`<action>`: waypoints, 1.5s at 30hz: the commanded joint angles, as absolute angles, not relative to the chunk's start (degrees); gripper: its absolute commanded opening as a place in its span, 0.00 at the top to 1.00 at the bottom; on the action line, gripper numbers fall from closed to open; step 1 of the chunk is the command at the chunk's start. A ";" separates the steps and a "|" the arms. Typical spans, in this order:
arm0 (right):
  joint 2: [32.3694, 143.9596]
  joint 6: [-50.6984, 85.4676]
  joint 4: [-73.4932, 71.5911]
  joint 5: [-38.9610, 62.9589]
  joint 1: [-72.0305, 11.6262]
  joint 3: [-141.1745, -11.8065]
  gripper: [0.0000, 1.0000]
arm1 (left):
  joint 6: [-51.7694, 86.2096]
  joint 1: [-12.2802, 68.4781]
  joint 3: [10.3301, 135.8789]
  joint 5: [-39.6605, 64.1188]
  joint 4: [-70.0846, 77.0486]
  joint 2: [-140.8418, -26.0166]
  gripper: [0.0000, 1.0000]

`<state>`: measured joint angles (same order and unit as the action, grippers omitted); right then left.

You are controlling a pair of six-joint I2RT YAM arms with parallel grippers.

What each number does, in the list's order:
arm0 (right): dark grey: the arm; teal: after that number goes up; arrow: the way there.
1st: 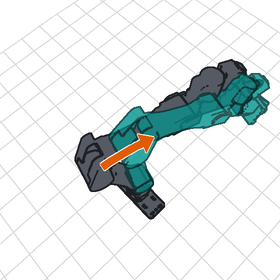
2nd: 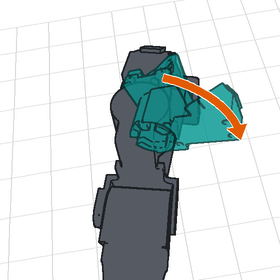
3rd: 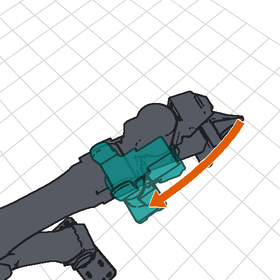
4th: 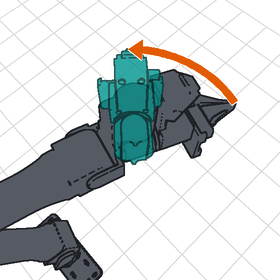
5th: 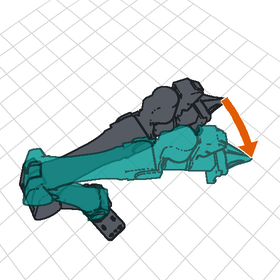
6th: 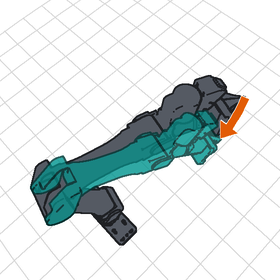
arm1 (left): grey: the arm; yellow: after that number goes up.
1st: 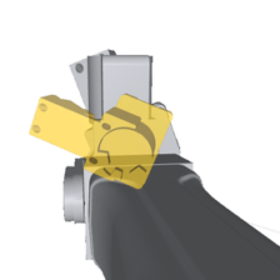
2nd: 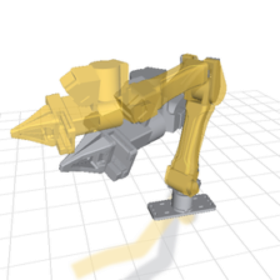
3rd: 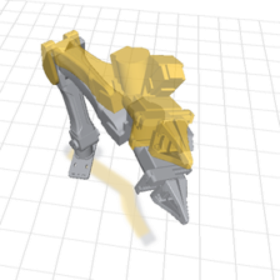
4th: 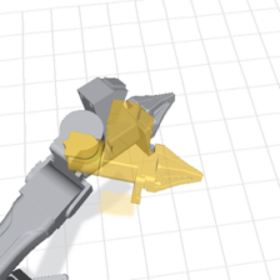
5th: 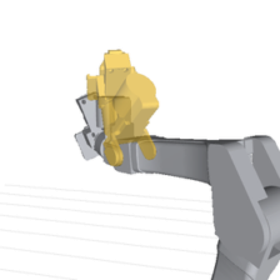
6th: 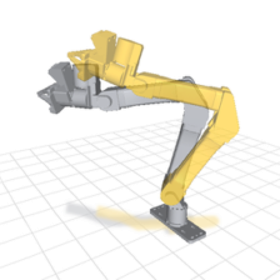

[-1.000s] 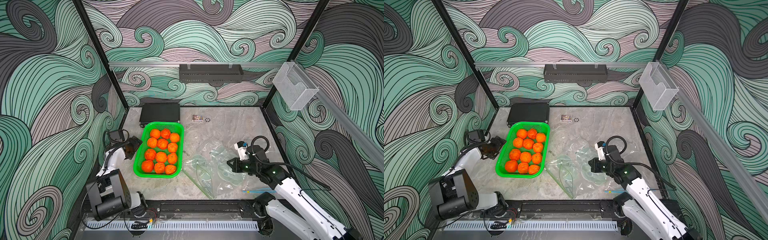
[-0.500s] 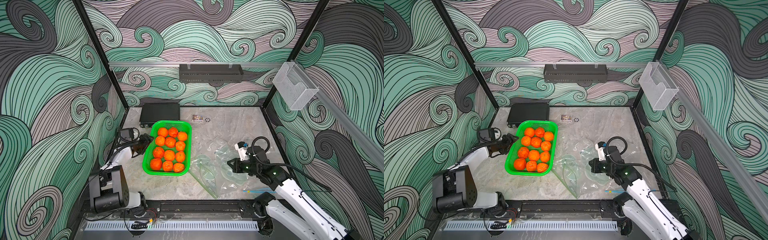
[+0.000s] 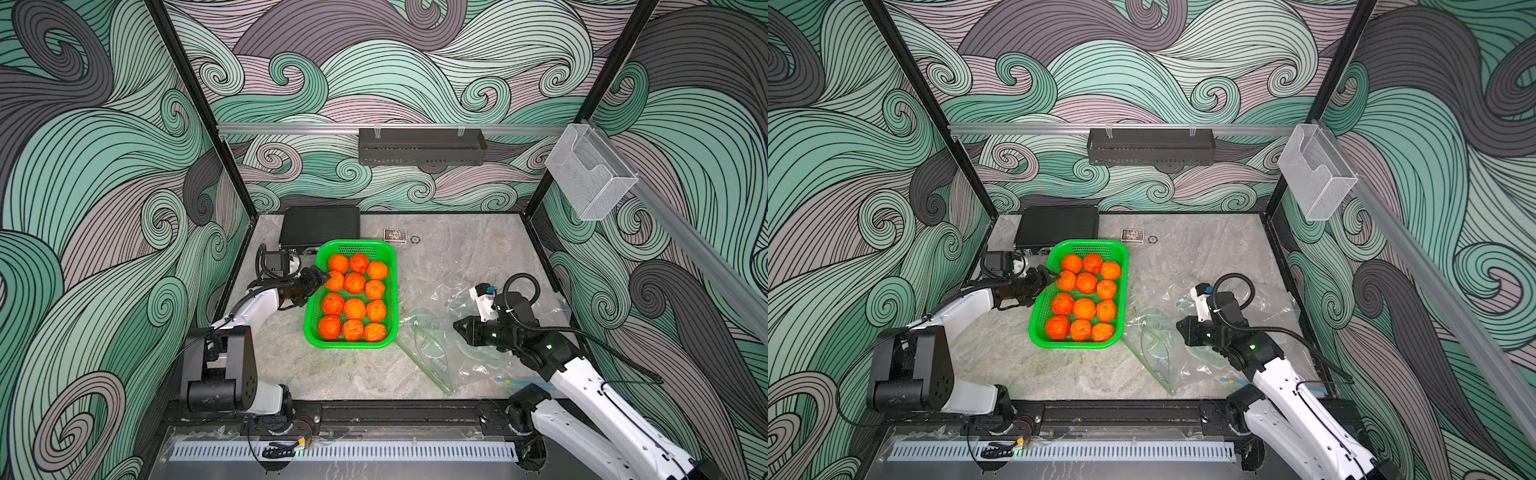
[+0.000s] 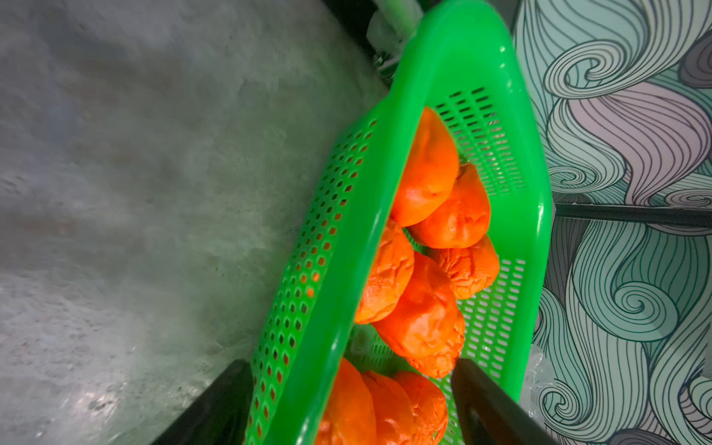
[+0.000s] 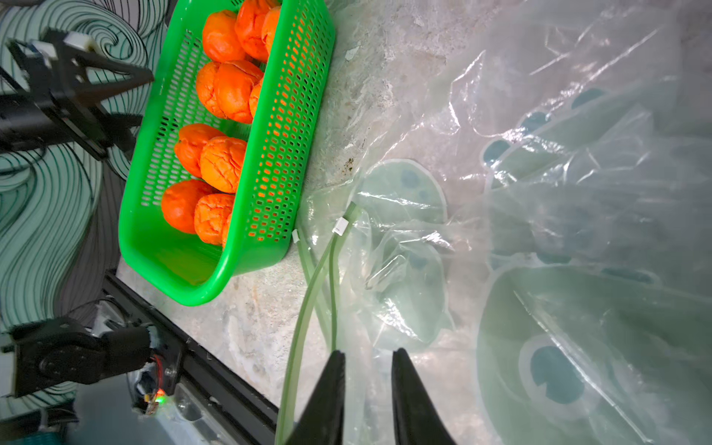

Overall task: Open the zip-top bag and take out the orange
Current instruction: Move the basket to the center of the board, then reset both arms

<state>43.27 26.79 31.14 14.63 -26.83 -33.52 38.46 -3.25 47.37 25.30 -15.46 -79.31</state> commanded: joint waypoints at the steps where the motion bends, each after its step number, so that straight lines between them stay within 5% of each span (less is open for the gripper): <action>1: 44.04 26.50 30.69 8.07 -27.07 -36.44 0.62 | 36.04 -3.08 51.12 13.34 -20.95 -72.16 0.14; 7: 46.44 23.73 22.33 -15.62 -25.98 -38.19 0.23 | 28.52 -2.81 39.64 -14.93 -11.26 -54.60 0.13; 14: 56.43 8.23 2.15 -31.48 -20.92 -34.55 0.08 | 18.14 -3.60 19.55 -23.23 17.82 -46.97 0.13; 22: 65.74 4.56 -18.58 -23.12 -8.83 -25.81 0.08 | 10.91 -3.43 17.55 -15.88 37.13 -69.33 0.13; 27: 76.49 0.76 -40.28 -20.56 -7.98 -21.21 0.10 | 6.05 -3.68 19.15 -11.10 44.74 -77.94 0.11; 30: 81.76 -4.54 -47.50 -16.35 -7.65 -21.32 0.12 | 1.35 -3.43 17.94 -5.99 62.14 -90.72 0.11; 33: 91.32 -3.46 -65.28 -15.24 -5.74 -17.60 0.10 | 1.50 -3.50 20.10 -5.29 52.59 -88.14 0.11; 36: 88.97 -1.74 -53.12 -12.55 -4.39 -21.68 0.04 | 2.71 -3.58 25.46 -5.97 41.81 -87.49 0.01; 45: 89.03 -0.35 -53.45 -6.60 -1.50 -21.53 0.00 | 0.97 -3.51 23.73 -4.83 49.43 -90.10 0.02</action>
<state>89.41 -1.04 -51.64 -8.73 -1.48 -21.12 1.85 -3.57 24.08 -6.35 46.37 -89.41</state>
